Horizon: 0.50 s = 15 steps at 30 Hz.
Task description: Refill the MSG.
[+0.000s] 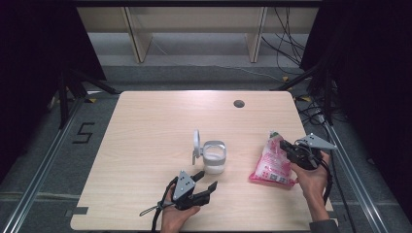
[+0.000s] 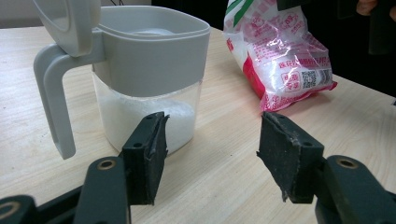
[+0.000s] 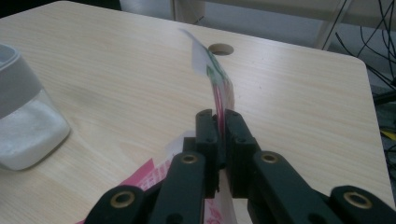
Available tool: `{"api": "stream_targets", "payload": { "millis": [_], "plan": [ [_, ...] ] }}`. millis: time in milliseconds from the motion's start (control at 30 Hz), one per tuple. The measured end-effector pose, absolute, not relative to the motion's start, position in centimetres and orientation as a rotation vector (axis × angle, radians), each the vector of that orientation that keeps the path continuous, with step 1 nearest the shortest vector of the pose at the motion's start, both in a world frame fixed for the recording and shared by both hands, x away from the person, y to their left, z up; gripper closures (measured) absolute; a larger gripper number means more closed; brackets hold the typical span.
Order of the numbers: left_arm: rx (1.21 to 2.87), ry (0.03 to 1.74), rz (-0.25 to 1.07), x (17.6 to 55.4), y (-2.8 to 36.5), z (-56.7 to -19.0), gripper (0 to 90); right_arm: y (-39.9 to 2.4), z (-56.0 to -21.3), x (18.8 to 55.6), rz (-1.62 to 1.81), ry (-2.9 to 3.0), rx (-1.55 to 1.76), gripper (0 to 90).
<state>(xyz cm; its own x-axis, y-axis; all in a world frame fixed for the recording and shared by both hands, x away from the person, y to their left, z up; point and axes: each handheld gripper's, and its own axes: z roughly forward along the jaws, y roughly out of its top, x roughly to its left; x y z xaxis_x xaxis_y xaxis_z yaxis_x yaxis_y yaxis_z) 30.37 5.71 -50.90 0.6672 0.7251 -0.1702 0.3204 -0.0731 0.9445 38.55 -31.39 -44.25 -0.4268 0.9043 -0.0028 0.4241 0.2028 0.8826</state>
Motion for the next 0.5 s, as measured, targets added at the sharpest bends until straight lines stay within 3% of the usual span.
{"api": "stream_targets", "payload": {
  "millis": [500],
  "plan": [
    [1.678, 0.878, 0.418, 30.47, 6.00, -51.14, 40.9, -32.04, -44.70, 38.63, 1.119, 1.900, 1.323, 75.5]
  ]
}}
